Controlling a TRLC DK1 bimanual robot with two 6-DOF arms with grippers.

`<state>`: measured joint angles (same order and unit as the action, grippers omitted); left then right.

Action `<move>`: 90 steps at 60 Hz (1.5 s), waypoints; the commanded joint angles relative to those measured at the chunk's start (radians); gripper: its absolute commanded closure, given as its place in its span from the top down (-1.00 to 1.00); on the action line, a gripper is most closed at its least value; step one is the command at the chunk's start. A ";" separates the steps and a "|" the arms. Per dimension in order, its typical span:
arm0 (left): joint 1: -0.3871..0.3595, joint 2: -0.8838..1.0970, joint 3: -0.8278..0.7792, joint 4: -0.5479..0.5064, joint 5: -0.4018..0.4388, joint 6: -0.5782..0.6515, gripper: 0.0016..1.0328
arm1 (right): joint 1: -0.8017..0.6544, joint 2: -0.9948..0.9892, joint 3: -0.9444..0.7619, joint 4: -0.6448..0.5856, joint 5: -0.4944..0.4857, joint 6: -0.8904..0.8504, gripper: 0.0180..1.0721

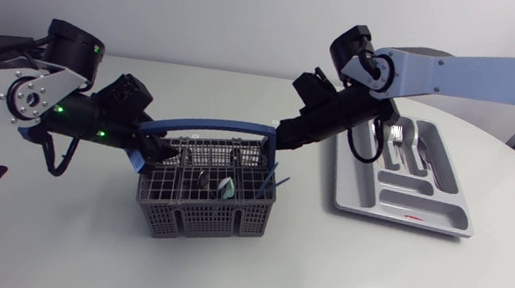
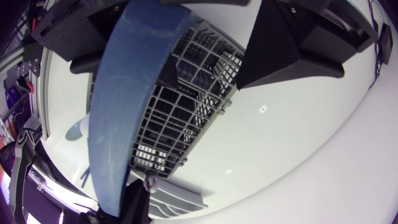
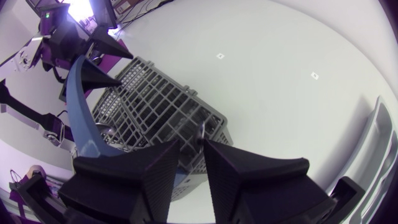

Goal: Unload the cutlery basket into the drawer organizer.

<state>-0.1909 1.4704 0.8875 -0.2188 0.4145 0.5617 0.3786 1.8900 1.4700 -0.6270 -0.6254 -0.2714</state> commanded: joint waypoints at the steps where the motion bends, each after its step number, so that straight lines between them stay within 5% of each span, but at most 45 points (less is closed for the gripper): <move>1: -0.036 0.057 0.034 0.004 0.004 0.015 0.39 | 0.011 -0.068 -0.099 0.006 -0.023 -0.015 -0.37; 25: -0.096 -0.016 -0.032 -0.005 -0.005 0.009 0.45 | -0.066 -0.166 -0.214 0.116 0.020 0.035 -0.34; 39: -0.096 -0.156 -0.068 -0.050 -0.011 0.003 0.90 | -0.060 -0.233 -0.192 0.115 0.053 0.057 0.21; 51: -0.110 -0.292 -0.099 -0.111 -0.011 -0.014 0.90 | -0.052 -0.344 -0.264 0.118 0.101 0.044 0.59; 56: -0.096 -0.378 -0.117 -0.152 -0.011 -0.014 0.90 | -0.058 -0.420 -0.316 0.121 0.130 0.029 0.75; 71: 0.018 -0.607 -0.174 -0.249 0.021 0.030 0.90 | -0.110 -0.562 -0.450 0.141 0.139 -0.006 0.77; 83: 0.173 -0.616 -0.251 -0.301 0.056 0.156 0.90 | -0.138 -0.586 -0.609 0.194 0.139 -0.038 0.77; 90: 0.182 -0.571 -0.295 -0.280 0.058 0.181 0.90 | -0.126 -0.569 -0.686 0.270 0.168 -0.038 0.76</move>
<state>-0.0193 0.8635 0.6361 -0.5041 0.4603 0.6922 0.2470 1.3090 0.8383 -0.3973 -0.4717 -0.2932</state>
